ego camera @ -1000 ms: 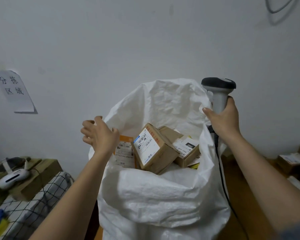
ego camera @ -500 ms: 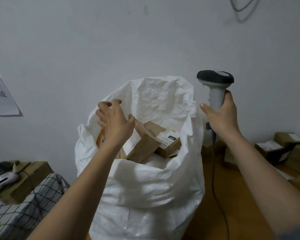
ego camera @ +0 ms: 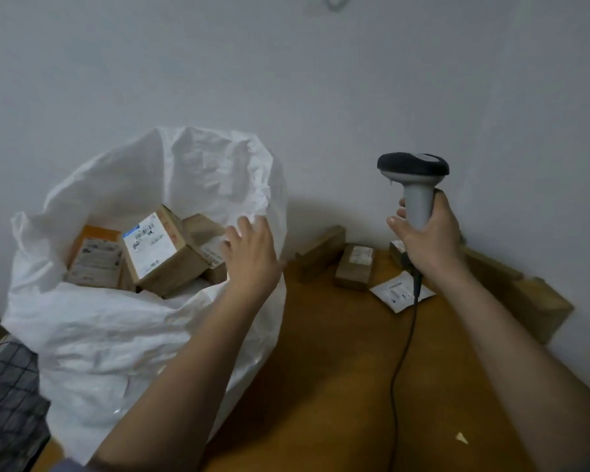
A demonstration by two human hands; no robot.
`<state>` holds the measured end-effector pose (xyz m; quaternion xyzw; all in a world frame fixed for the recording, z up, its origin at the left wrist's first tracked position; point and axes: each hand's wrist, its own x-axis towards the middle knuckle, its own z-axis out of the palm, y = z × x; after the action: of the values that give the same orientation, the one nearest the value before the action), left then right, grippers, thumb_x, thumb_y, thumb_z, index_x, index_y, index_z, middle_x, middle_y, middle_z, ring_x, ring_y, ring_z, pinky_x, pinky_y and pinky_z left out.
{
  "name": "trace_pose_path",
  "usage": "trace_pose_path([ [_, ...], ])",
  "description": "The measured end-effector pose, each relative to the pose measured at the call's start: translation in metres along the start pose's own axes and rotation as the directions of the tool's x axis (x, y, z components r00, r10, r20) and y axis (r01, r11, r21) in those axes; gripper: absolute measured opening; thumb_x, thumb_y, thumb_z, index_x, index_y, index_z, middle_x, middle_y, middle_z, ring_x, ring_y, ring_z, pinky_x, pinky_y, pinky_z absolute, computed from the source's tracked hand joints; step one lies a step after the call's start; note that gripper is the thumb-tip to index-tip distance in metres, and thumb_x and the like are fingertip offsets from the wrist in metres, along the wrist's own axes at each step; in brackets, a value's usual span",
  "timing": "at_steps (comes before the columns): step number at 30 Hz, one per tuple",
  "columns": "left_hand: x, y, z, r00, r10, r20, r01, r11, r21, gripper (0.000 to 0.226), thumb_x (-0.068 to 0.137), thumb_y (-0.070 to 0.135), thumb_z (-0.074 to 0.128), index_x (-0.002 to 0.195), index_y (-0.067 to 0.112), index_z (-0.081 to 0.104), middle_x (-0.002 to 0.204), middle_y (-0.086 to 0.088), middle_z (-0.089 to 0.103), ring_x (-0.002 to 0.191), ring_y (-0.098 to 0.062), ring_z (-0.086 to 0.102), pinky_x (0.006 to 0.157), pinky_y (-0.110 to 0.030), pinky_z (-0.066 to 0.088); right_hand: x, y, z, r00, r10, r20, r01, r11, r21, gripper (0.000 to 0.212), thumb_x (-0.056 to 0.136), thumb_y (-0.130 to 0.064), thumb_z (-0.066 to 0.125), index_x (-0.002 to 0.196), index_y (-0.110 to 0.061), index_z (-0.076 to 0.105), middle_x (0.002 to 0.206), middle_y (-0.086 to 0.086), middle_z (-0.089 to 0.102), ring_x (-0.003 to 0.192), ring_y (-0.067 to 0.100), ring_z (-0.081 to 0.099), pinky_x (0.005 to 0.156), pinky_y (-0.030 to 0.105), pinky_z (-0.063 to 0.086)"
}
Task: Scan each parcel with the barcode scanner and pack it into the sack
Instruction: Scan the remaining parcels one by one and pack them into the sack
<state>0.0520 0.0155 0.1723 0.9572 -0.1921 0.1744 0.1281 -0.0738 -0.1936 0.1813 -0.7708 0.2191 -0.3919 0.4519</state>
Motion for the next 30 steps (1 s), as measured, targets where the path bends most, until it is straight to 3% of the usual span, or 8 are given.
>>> trace_pose_path([
  [4, -0.007, -0.002, 0.012, 0.999, 0.004, -0.035, -0.005, 1.0, -0.027, 0.018, 0.089, -0.009, 0.048, 0.101, 0.0, 0.057, 0.097, -0.016, 0.06, 0.092, -0.034, 0.061, 0.069, -0.037, 0.045, 0.005, 0.019, -0.022, 1.0, 0.022, -0.001, -0.022, 1.0, -0.006, 0.038, 0.087, -0.022, 0.073, 0.115, -0.018, 0.047, 0.113, -0.001, 0.06, 0.101, 0.011, 0.06, 0.078, 0.03, 0.05],
  [9, 0.031, 0.0, -0.042, 0.946, 0.084, -0.314, -0.123, 0.986, -0.109, 0.021, 0.078, -0.018, 0.045, 0.086, -0.007, 0.062, 0.091, -0.023, 0.056, 0.084, -0.038, 0.055, 0.064, -0.046, 0.038, 0.011, 0.021, -0.014, 0.999, 0.017, 0.03, -0.017, 1.0, 0.013, 0.036, 0.088, -0.022, 0.071, 0.116, -0.017, 0.048, 0.109, 0.001, 0.06, 0.099, 0.015, 0.06, 0.078, 0.033, 0.052],
  [12, 0.049, -0.009, -0.065, 0.877, 0.098, -0.47, -0.162, 0.982, -0.097, 0.023, 0.072, -0.022, 0.049, 0.082, -0.007, 0.063, 0.088, -0.023, 0.056, 0.082, -0.035, 0.053, 0.066, -0.048, 0.044, 0.015, 0.009, 0.009, 0.997, -0.023, 0.078, 0.02, 0.999, 0.038, 0.035, 0.089, -0.022, 0.07, 0.114, -0.02, 0.047, 0.108, 0.0, 0.059, 0.098, 0.016, 0.06, 0.076, 0.032, 0.051],
  [16, 0.038, -0.04, -0.05, 0.965, 0.003, -0.262, -0.039, 0.99, -0.133, 0.021, 0.084, -0.013, 0.046, 0.092, -0.008, 0.065, 0.1, -0.023, 0.056, 0.093, -0.034, 0.053, 0.081, -0.048, 0.045, 0.017, -0.01, 0.045, 0.988, -0.068, 0.138, 0.062, 0.997, 0.046, 0.041, 0.088, -0.022, 0.071, 0.12, -0.016, 0.047, 0.112, 0.001, 0.059, 0.101, 0.016, 0.06, 0.077, 0.03, 0.049],
  [18, 0.033, -0.052, -0.051, 0.968, 0.013, -0.25, -0.049, 0.989, -0.137, 0.022, 0.084, -0.011, 0.046, 0.097, -0.009, 0.065, 0.1, -0.022, 0.056, 0.095, -0.035, 0.053, 0.081, -0.048, 0.044, 0.019, -0.022, 0.061, 0.982, -0.096, 0.165, 0.088, 0.995, 0.05, 0.041, 0.089, -0.022, 0.07, 0.121, -0.017, 0.046, 0.113, 0.002, 0.059, 0.102, 0.017, 0.06, 0.075, 0.028, 0.049],
  [23, 0.048, -0.062, -0.097, 0.788, 0.13, -0.602, -0.247, 0.962, -0.115, 0.03, 0.064, -0.025, 0.055, 0.086, -0.01, 0.069, 0.083, -0.022, 0.06, 0.078, -0.035, 0.059, 0.062, -0.046, 0.05, 0.019, -0.057, 0.097, 0.971, -0.135, 0.198, 0.115, 0.987, 0.108, 0.044, 0.09, -0.022, 0.069, 0.126, -0.017, 0.045, 0.119, -0.001, 0.057, 0.106, 0.013, 0.059, 0.086, 0.037, 0.054],
  [26, 0.048, -0.076, -0.096, 0.688, 0.095, -0.719, -0.275, 0.952, -0.137, 0.033, 0.062, -0.029, 0.057, 0.086, -0.01, 0.071, 0.079, -0.021, 0.062, 0.073, -0.034, 0.06, 0.058, -0.038, 0.05, 0.021, -0.071, 0.11, 0.969, -0.171, 0.179, 0.146, 0.978, 0.146, 0.04, 0.09, -0.021, 0.069, 0.122, -0.02, 0.045, 0.118, -0.004, 0.057, 0.105, 0.009, 0.059, 0.084, 0.034, 0.052],
  [30, 0.035, -0.093, -0.061, 0.93, 0.103, -0.354, -0.168, 0.973, -0.16, 0.025, 0.081, -0.013, 0.053, 0.098, -0.004, 0.07, 0.094, -0.016, 0.061, 0.089, -0.032, 0.056, 0.072, -0.045, 0.047, 0.02, -0.081, 0.131, 0.966, -0.167, 0.196, 0.139, 0.979, 0.148, 0.037, 0.09, -0.019, 0.069, 0.118, -0.021, 0.045, 0.114, -0.005, 0.058, 0.101, 0.007, 0.059, 0.084, 0.032, 0.051],
])
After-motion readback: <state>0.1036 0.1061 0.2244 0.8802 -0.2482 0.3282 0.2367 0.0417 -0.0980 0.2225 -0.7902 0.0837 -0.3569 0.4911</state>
